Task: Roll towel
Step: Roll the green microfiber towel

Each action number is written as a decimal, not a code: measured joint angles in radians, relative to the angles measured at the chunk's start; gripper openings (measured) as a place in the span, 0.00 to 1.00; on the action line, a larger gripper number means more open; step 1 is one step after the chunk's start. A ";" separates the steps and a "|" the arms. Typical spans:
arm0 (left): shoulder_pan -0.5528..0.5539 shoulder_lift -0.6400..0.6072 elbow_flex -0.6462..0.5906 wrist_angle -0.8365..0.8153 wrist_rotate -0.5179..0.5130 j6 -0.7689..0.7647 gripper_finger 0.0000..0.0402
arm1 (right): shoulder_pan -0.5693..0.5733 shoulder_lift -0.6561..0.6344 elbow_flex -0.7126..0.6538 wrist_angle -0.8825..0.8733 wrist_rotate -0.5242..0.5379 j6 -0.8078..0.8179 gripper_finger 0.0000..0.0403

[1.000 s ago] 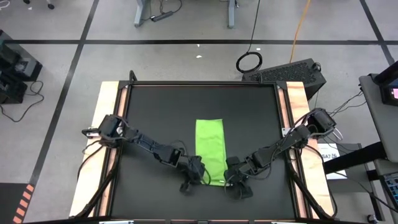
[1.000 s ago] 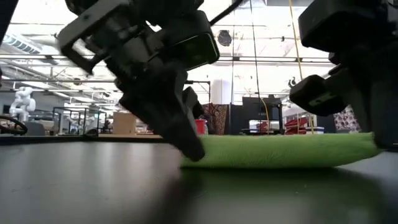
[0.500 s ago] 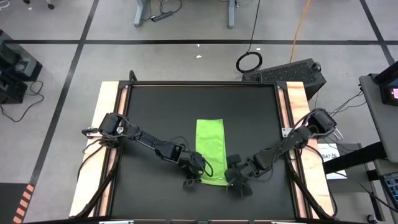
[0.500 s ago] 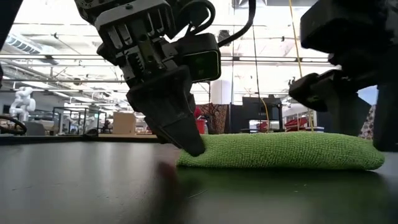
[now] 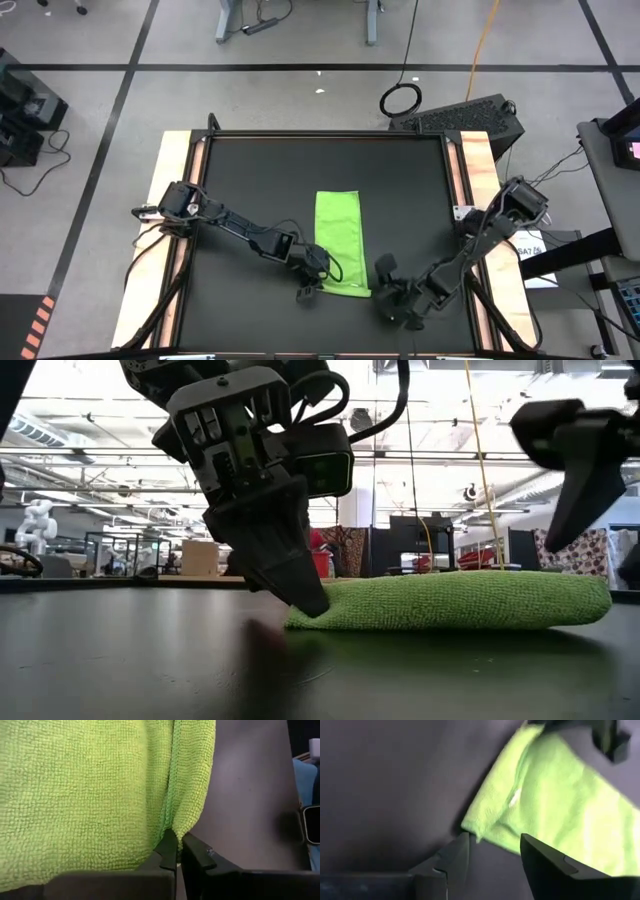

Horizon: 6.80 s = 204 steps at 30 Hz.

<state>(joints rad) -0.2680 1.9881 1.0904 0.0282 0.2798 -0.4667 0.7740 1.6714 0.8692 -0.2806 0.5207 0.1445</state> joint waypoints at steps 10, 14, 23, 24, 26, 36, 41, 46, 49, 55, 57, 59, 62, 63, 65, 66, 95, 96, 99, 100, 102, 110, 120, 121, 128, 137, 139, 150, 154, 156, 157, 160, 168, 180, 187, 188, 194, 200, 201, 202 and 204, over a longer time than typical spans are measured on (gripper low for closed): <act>0.000 0.003 0.001 -0.008 -0.044 -0.022 0.03 | 0.052 0.121 0.003 0.157 0.055 -0.138 0.42; 0.001 0.024 0.002 -0.002 -0.031 -0.043 0.03 | 0.083 0.158 0.027 0.157 0.177 -0.201 0.42; 0.010 0.066 0.002 0.049 0.033 -0.079 0.03 | 0.087 0.164 0.039 0.136 0.179 -0.281 0.42; 0.014 0.066 0.001 0.050 0.034 -0.079 0.03 | 0.083 0.164 0.039 0.135 0.161 -0.286 0.42; 0.018 0.066 0.001 0.050 0.036 -0.093 0.03 | 0.076 0.164 0.039 0.119 0.150 -0.287 0.42; 0.019 0.066 0.000 0.057 0.054 -0.104 0.03 | 0.022 0.164 0.039 0.081 0.127 -0.290 0.41; 0.019 0.067 -0.001 0.085 0.065 -0.104 0.03 | -0.024 0.164 0.039 0.077 0.117 -0.309 0.36; 0.019 0.067 -0.001 0.114 0.067 -0.101 0.03 | -0.075 0.161 0.039 0.081 0.037 -0.302 0.29; 0.018 0.067 -0.001 0.114 0.074 -0.101 0.03 | -0.094 0.159 0.040 0.080 0.000 -0.287 0.25; 0.017 0.052 -0.002 0.108 0.113 -0.099 0.07 | -0.121 0.159 0.042 0.064 -0.076 -0.230 0.14; 0.015 0.039 -0.005 0.106 0.122 -0.100 0.09 | -0.132 0.159 0.042 0.060 -0.110 -0.211 0.09; 0.014 0.020 -0.006 0.097 0.126 -0.084 0.11 | -0.141 0.159 0.042 0.058 -0.143 -0.197 0.05; 0.004 -0.020 -0.006 0.096 0.125 -0.049 0.15 | -0.155 0.159 0.042 0.054 -0.183 -0.179 0.01; -0.003 -0.032 -0.005 0.082 0.114 -0.031 0.17 | -0.161 0.159 0.042 0.053 -0.196 -0.171 0.01; -0.015 -0.050 -0.005 0.056 0.084 0.012 0.22 | -0.172 0.159 0.042 0.051 -0.225 -0.154 0.02; -0.023 -0.060 -0.005 0.040 0.066 0.039 0.25 | -0.176 0.158 0.041 0.051 -0.241 -0.147 0.02; -0.370 -0.179 -0.002 -0.053 -0.973 0.491 0.56 | -0.243 0.087 0.036 0.034 -0.375 -0.028 0.00; -0.378 -0.175 -0.002 -0.026 -0.980 0.511 0.56 | -0.244 0.087 0.036 0.034 -0.375 -0.025 0.00; -0.398 -0.157 -0.002 0.034 -0.993 0.565 0.56 | -0.245 0.087 0.036 0.034 -0.375 -0.010 0.00; -0.401 -0.149 -0.002 0.048 -0.993 0.580 0.56 | -0.246 0.087 0.036 0.034 -0.375 -0.005 0.00; -0.404 -0.130 -0.002 0.054 -0.997 0.589 0.56 | -0.247 0.086 0.037 0.033 -0.374 0.003 0.00; -0.404 -0.029 -0.002 0.188 -1.015 0.722 0.56 | -0.251 0.086 0.037 0.027 -0.371 0.019 0.00; -0.359 0.002 -0.002 0.242 -0.867 0.818 0.56 | -0.251 0.085 0.037 0.027 -0.370 0.028 0.00; -0.353 0.002 -0.002 0.242 -0.857 0.821 0.56 | -0.252 0.085 0.037 0.027 -0.370 0.028 0.00; -0.305 0.002 -0.001 0.202 -0.755 0.844 0.56 | -0.258 0.085 0.037 0.027 -0.369 0.028 0.00; -0.260 0.061 0.004 0.173 -0.672 0.843 0.56 | -0.258 0.085 0.038 0.025 -0.369 0.037 0.00; -0.258 0.087 0.022 0.182 -0.682 0.842 0.56 | -0.258 0.085 0.038 0.024 -0.369 0.045 0.00; -0.251 0.124 0.057 0.138 -0.755 0.771 0.31 | -0.258 0.084 0.038 0.022 -0.389 0.061 0.00; -0.243 0.125 0.056 0.123 -0.741 0.749 0.16 | -0.258 0.084 0.038 0.022 -0.391 0.061 0.00; -0.233 0.125 0.054 0.122 -0.706 0.726 0.09 | -0.258 0.084 0.038 0.022 -0.391 0.061 0.00; -0.230 0.125 0.054 0.121 -0.693 0.714 0.06 | -0.258 0.084 0.038 0.022 -0.392 0.061 0.00; -0.213 0.126 0.053 0.128 -0.659 0.622 0.02 | -0.258 0.084 0.038 0.019 -0.392 0.061 0.01; -0.165 0.117 0.052 0.147 -0.487 0.376 0.02 | -0.222 0.050 0.038 -0.042 -0.317 0.033 0.24; -0.100 0.111 0.051 0.174 -0.262 0.185 0.02 | -0.080 -0.061 0.032 -0.076 -0.115 0.006 0.55; -0.091 0.115 0.048 0.246 -0.195 0.108 0.02 | 0.022 -0.031 -0.012 -0.049 0.067 0.059 0.48; -0.091 0.115 0.048 0.253 -0.190 0.107 0.02 | 0.033 -0.027 -0.021 -0.035 0.082 0.068 0.47; -0.095 0.117 0.047 0.332 -0.131 0.108 0.02 | 0.056 0.024 -0.077 0.094 0.081 0.072 0.43; -0.095 0.117 0.046 0.381 -0.122 0.105 0.02 | 0.063 0.076 -0.083 0.174 0.082 0.045 0.42; -0.095 0.116 0.044 0.386 -0.122 0.105 0.02 | 0.065 0.084 -0.083 0.185 0.083 0.035 0.42; -0.095 0.116 0.040 0.390 -0.122 0.104 0.02 | 0.068 0.091 -0.083 0.197 0.084 0.028 0.42; -0.095 0.116 0.026 0.419 -0.123 0.085 0.02 | 0.073 0.101 -0.082 0.207 0.097 0.028 0.42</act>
<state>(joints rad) -0.3630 2.1044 1.1166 0.4469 0.1572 -0.3816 0.8467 1.7725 0.7868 -0.0734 0.6177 0.1720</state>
